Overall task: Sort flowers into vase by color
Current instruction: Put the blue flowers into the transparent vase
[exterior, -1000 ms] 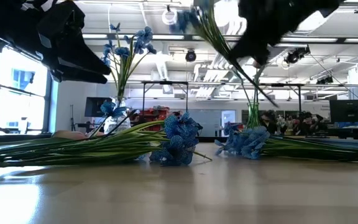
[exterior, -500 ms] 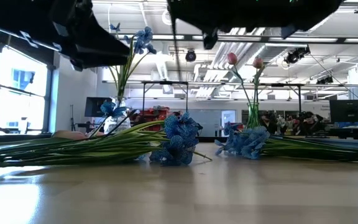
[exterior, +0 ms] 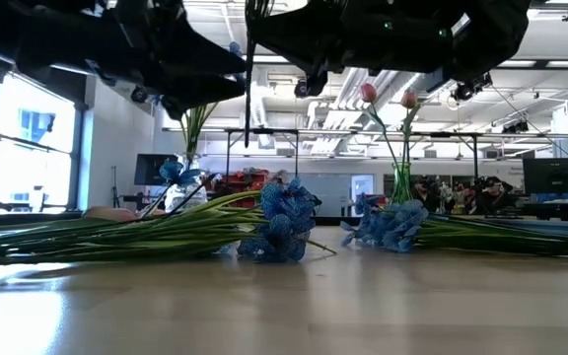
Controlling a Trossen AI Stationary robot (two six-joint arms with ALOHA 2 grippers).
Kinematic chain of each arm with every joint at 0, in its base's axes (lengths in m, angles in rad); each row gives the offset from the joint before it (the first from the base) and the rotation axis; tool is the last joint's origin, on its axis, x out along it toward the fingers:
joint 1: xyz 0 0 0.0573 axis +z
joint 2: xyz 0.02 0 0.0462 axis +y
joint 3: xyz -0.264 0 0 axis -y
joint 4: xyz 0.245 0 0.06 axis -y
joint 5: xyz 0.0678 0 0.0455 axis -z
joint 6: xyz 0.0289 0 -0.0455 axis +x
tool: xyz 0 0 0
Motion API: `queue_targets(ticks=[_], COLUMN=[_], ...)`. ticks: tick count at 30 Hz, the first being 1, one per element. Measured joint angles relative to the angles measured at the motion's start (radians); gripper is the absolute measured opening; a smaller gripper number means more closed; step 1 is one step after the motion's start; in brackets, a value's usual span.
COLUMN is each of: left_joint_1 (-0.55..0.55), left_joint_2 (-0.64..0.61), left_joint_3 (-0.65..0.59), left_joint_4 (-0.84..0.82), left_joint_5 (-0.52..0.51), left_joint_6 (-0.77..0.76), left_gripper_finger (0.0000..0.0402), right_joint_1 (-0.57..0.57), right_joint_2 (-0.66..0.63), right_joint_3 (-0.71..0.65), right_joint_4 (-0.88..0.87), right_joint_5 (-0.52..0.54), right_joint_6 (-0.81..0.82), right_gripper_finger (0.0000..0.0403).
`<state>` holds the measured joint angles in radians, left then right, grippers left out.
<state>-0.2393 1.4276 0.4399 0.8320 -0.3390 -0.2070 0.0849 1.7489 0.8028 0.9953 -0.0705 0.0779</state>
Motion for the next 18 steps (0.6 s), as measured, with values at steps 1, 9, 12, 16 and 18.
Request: queue_targets(ticks=[1, 9, 12, 16, 18], left_joint_1=[0.011, 0.036, 0.035, 0.035, 0.035], left_joint_2=[0.009, 0.080, 0.080, 0.059, 0.047], left_joint_3=[0.010, 0.091, 0.093, 0.093, 0.093], left_joint_4=[0.001, -0.002, -0.006, -0.049, -0.066], left_joint_5=[0.025, 0.129, 0.129, 0.128, 0.129], left_joint_6=[0.006, 0.108, 0.123, 0.124, 0.123], left_gripper_finger=[0.0201, 0.0201, 0.0194, 0.0172, 0.0157], right_joint_1=[0.000, 0.000, 0.000, 0.000, 0.000], right_joint_2=[0.000, 0.000, 0.000, 0.000, 0.000], right_joint_3=[0.000, 0.000, 0.000, 0.000, 0.000], right_joint_4=[0.002, -0.019, -0.040, -0.062, -0.071], right_joint_5=[0.000, 0.036, 0.036, 0.042, 0.053], right_joint_6=[-0.004, -0.010, -0.017, -0.019, -0.019], right_gripper_finger=[0.0003, 0.0003, 0.0003, 0.0003, 0.0003])
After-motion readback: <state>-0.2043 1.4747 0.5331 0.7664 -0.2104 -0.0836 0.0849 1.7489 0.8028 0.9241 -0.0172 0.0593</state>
